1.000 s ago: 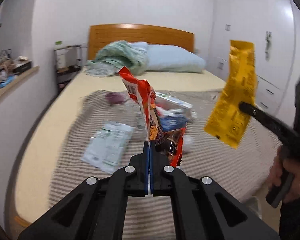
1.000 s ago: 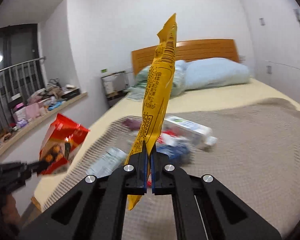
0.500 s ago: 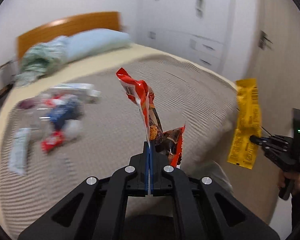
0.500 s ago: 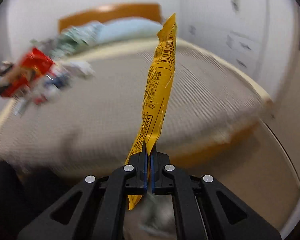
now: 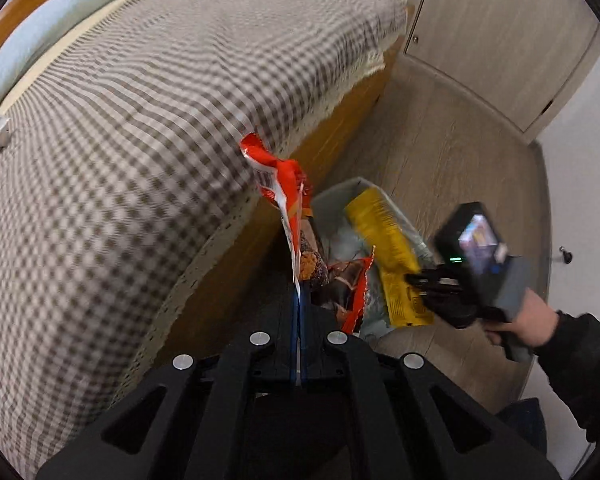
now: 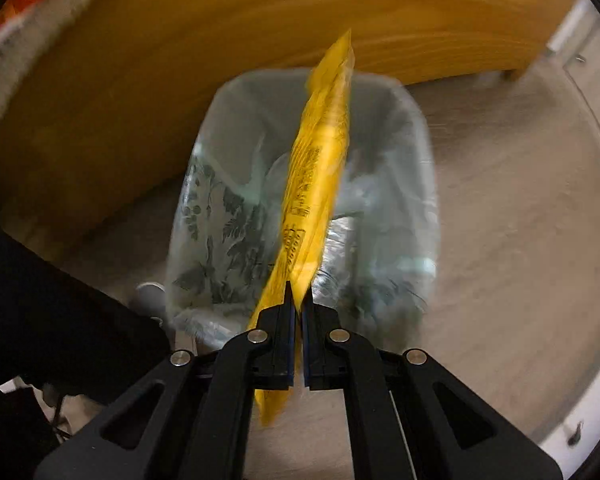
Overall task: Collect trash
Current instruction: 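Carry both wrappers to the bin and open both tools inside it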
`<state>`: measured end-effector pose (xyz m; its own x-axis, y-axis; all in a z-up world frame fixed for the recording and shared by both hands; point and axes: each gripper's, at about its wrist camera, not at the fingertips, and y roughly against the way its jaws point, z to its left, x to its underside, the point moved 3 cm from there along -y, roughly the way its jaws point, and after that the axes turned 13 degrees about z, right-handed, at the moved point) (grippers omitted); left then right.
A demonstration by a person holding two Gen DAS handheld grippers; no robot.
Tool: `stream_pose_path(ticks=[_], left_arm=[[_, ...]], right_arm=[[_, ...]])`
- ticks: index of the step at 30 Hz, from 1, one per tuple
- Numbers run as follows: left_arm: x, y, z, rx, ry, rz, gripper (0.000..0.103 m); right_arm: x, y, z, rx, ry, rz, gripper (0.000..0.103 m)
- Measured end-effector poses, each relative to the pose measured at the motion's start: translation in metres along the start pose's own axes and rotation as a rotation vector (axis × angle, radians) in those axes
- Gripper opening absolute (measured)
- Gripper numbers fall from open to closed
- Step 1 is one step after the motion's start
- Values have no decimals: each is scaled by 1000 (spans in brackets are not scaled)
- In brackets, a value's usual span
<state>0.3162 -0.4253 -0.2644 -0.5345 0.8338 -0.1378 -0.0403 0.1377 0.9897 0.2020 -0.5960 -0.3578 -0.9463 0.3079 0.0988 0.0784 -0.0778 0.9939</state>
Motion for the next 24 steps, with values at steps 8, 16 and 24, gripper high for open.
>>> stream_pose_path(ticks=[8,16,24], left_arm=[[-14,-39,-20,-19,-20,66,0],[-16,-87,-50,37,-80,148,0],[-23,-163,-70,152,-83,318,0]], right_arm=[[-58,-93,-19,-166,-50,89,40],[-23,-62,-44,-141,-101,34,66],[60,41,-94,-90,-297,-128,67]])
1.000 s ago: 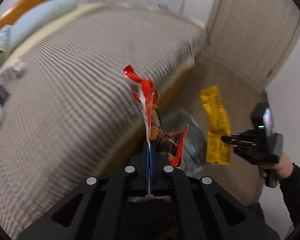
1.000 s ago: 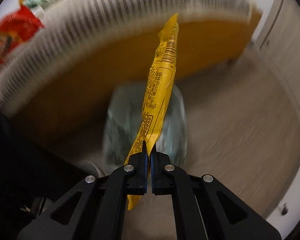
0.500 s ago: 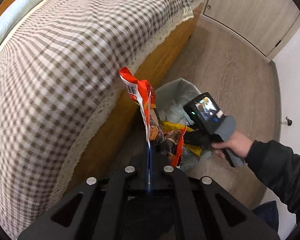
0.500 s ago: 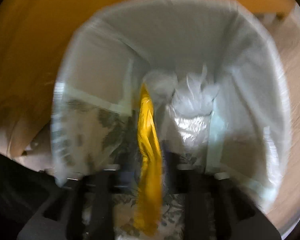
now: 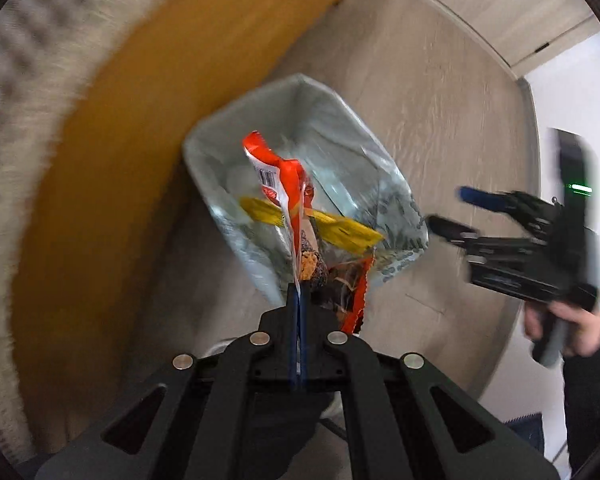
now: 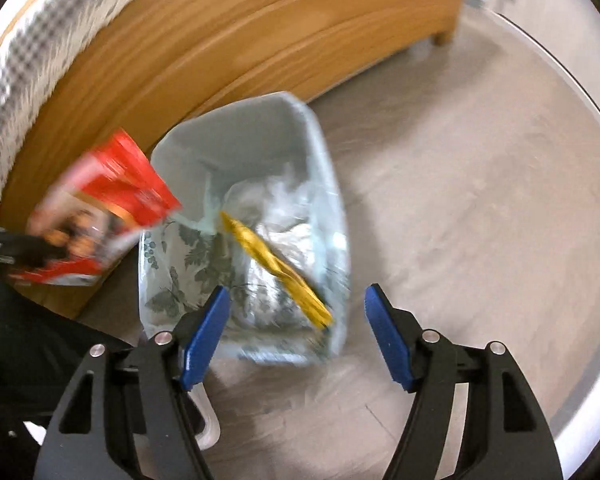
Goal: Collect trash
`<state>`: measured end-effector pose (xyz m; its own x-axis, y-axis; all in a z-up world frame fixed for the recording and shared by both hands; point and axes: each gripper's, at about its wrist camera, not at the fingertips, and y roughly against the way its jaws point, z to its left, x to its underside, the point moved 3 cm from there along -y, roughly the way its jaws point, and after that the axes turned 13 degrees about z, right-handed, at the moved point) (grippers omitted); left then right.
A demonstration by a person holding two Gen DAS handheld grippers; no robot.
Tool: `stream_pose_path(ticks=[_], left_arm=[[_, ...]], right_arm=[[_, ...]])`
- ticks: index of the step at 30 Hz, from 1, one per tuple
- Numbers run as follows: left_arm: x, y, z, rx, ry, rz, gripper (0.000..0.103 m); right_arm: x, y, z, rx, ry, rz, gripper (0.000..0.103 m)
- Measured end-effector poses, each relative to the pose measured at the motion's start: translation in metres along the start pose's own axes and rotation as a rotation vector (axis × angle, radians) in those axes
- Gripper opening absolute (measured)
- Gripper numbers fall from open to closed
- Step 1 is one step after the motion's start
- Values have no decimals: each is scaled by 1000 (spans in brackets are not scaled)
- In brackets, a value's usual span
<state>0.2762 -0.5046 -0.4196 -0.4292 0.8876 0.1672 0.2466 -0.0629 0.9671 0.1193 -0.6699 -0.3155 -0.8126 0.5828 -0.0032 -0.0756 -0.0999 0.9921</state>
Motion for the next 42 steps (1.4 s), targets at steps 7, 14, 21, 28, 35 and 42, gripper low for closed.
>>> stream_pose_path(ticks=[7,14,21,28,35,42], left_arm=[[-17,-70,7,-38,79,150,61],[-20,-29,15,-54,115,58,61],[-14,38,21,-70,68,-68,61],[35,166,27,-60,58,-376,61],[139,268,66,-84,161,-679,67],[261,309,149,-199,395,-821,67]], right_arm=[[16,19,-10,12,-37,-13,67],[15,9,12,33,-3,24,67],[8,30,30,73,28,11,67],[-5,92,61,164,96,-78,67],[-15,178,147,234,228,-289,67],[-14,236,266,155,402,-500,74]])
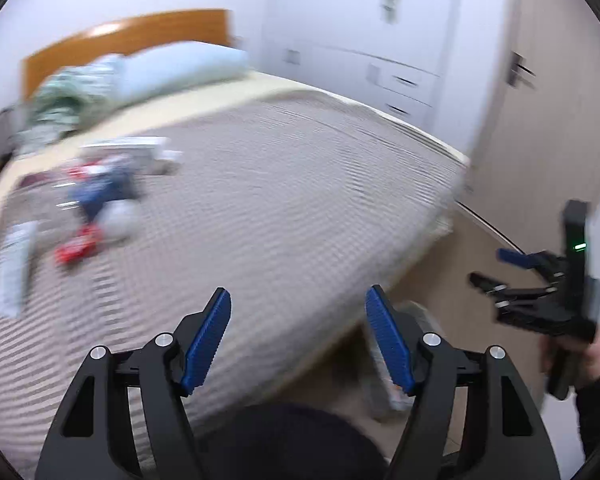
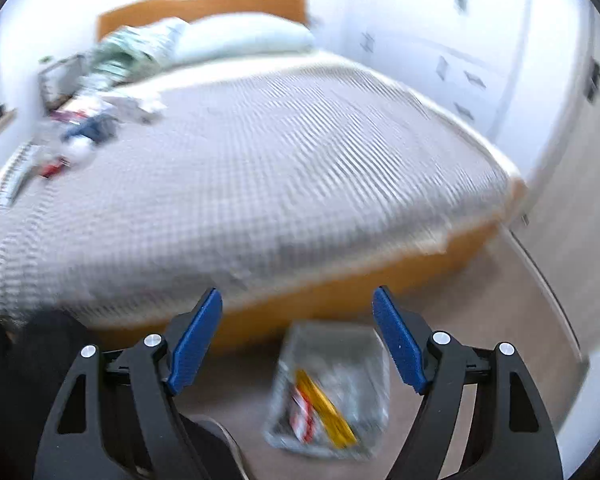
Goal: Collect trash
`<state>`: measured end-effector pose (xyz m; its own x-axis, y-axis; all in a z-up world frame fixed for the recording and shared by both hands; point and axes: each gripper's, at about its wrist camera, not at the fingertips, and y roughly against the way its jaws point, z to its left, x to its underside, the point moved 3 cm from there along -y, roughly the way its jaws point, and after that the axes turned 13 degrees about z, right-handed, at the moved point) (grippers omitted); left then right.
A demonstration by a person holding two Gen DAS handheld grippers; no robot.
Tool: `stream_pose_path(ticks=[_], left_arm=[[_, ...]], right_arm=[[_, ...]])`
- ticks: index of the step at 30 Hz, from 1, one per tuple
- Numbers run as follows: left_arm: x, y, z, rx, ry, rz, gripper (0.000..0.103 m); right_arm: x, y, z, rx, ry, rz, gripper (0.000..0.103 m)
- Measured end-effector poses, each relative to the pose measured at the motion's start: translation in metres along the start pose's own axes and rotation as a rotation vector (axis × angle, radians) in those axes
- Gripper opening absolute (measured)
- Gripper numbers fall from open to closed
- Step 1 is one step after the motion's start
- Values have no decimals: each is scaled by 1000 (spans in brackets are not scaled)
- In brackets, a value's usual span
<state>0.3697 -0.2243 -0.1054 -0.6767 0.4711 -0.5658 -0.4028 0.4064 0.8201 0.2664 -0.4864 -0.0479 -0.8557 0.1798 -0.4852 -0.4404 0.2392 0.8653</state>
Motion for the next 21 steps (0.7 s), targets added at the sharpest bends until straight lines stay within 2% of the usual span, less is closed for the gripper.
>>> stream_pose_path(ticks=[3,7,8,9,10,12,14,17,21], left_arm=[[15,25,58,-93,94,-31,68],[33,38,141,-251,214,-58,70],[35,37,165,-351,243,-62,78],[36,34,188,-486,260,-68,80],[37,31,210,-582,263,-73,80],[33,16,252,-671,278,-34,80],[26,-7,296,-701,326,42,80],[10,-41,344,-664,372,138,80],[-5,-82,368,-689,327,216,80]], right_arm=[[-27,12,52,-44,66,-73,74],[-50,15,116,-104,161,-103,74],[-53,15,126,-111,180,-109,74],[-54,16,139,-118,205,-115,74],[-55,17,151,-123,228,-119,74],[-58,17,174,-129,266,-118,75],[-59,15,194,-148,295,-111,75],[-59,14,218,-154,341,-103,74],[-63,10,243,-118,420,-104,74]])
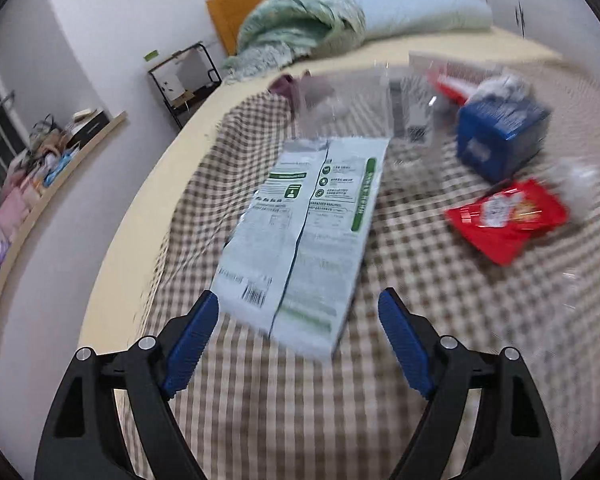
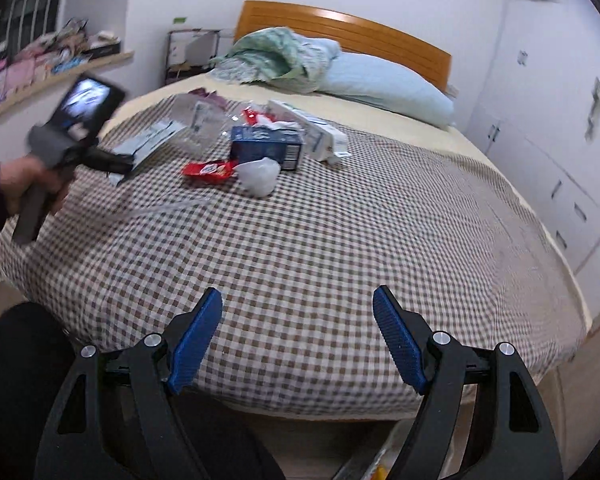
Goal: Collect trash
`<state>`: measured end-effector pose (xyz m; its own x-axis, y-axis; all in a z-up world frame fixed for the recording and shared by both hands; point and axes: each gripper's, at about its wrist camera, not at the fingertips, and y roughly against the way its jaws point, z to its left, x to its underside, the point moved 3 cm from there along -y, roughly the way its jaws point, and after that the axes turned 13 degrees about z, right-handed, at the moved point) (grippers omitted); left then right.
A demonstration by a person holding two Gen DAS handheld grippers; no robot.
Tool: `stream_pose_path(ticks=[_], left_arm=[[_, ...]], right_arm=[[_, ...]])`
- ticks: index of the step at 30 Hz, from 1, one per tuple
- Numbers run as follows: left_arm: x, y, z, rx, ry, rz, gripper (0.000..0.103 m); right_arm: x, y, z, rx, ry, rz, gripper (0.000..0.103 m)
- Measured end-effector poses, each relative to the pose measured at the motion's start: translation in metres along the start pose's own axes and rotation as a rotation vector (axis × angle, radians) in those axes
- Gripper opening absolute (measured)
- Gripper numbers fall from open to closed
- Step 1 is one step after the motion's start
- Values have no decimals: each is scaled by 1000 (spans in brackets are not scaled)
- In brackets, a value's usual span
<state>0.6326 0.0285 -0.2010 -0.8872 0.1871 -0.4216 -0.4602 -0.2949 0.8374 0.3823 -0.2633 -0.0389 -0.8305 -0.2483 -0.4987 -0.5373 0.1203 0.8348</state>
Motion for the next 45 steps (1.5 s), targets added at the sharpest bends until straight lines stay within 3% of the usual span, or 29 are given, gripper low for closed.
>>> stream_pose_path(ticks=[2,3,4,5,6,9,13,16,18,22,24,25,27,30,33,37,40,45], left_arm=[[-9,-18,-4,-6,-33,32,79],[-10,-25,-5,1,-43,37,69],[-13,-32,-5,14,-59,43,57],[-15,-38,-5,30,-57,51,27],[-16,-41,2,63,-33,63,10],[-11,-20,30,124,54,17,1],[4,49,87,293,157,-108,0],[21,74,125,488,238,-125,0],[31,81,138,557,276,-121,0],[49,96,147,560,321,-138,0],[54,95,147,549,343,-128,0],[57,93,149,555,351,-121,0],[67,95,146,573,360,-102,0],[72,96,145,572,358,-97,0],[76,110,141,563,345,-119,0],[81,147,134,577,324,-170,0],[83,174,122,609,300,-198,0],[90,229,77,676,205,-232,0]], right_arm=[[-7,-8,8,19,38,8,74],[-10,-12,10,24,51,10,74],[-15,-18,14,23,66,15,74],[-18,-22,15,20,75,18,74],[-25,-29,19,15,85,21,75],[-43,-46,30,-8,110,30,74],[-71,-69,50,-74,169,33,74],[-110,-95,80,-113,268,23,74],[-131,-112,98,-104,336,16,74],[-173,-164,135,-61,469,58,74],[-181,-189,140,-72,488,120,74],[-183,-197,140,-82,491,145,71],[-189,-213,140,-135,477,190,40],[-198,-221,130,-248,372,240,13],[-209,-191,120,-310,327,168,6],[-217,-106,83,-417,207,10,6],[-202,-38,37,-483,90,-87,6],[-154,24,-30,-549,-74,-142,6]])
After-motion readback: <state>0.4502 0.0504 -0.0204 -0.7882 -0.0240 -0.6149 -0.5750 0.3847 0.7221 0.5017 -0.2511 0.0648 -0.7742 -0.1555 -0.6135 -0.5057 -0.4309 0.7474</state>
